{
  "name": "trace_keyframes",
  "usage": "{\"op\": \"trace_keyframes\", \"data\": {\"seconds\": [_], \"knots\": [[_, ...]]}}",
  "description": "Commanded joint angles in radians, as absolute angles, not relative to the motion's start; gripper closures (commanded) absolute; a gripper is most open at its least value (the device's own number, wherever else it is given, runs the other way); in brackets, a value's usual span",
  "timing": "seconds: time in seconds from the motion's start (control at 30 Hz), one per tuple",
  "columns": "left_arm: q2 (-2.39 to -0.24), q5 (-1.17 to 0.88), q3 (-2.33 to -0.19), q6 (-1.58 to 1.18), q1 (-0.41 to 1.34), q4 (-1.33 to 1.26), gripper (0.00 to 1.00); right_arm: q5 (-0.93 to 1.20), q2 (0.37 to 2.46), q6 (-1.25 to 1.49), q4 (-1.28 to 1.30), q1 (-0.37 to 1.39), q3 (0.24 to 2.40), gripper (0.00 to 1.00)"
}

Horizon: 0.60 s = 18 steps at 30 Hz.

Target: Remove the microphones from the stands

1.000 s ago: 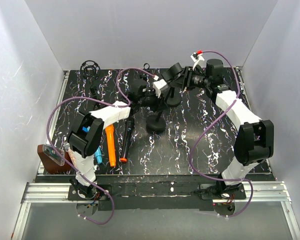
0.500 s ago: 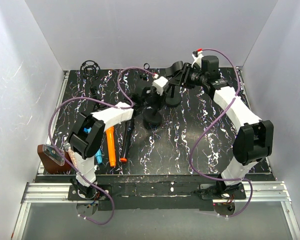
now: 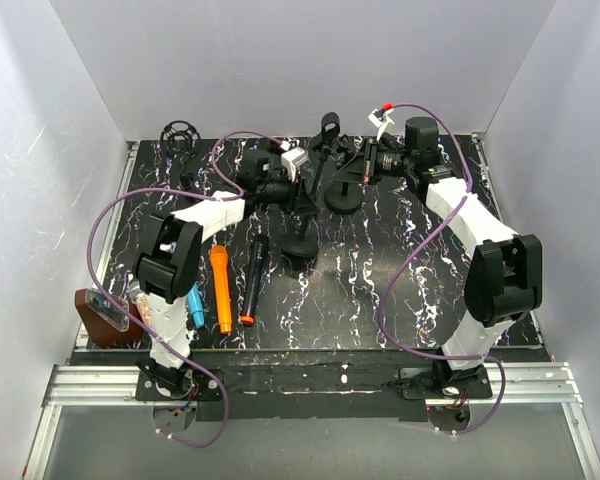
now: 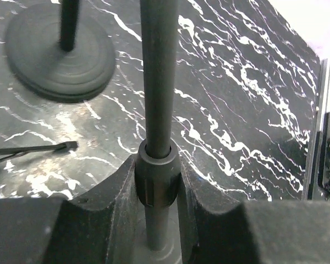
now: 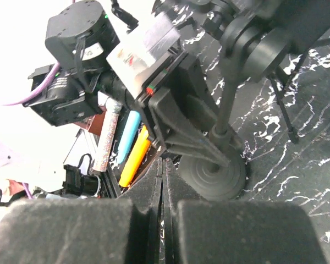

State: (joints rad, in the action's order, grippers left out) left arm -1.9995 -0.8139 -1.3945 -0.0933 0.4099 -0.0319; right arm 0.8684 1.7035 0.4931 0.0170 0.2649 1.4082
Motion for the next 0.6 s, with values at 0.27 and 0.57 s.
{"op": "trace_keyframes", "data": {"seconds": [0.27, 0.57], "knots": [[-1.867, -0.79, -1.348, -0.018, 0.506, -0.06, 1.0, 0.73, 1.663, 0.488, 0.054, 0.265, 1.404, 0.8], [-1.856, -0.824, -1.358, -0.005, 0.506, -0.055, 1.0, 0.652, 1.683, 0.46, 0.066, 0.265, 1.433, 0.54]]}}
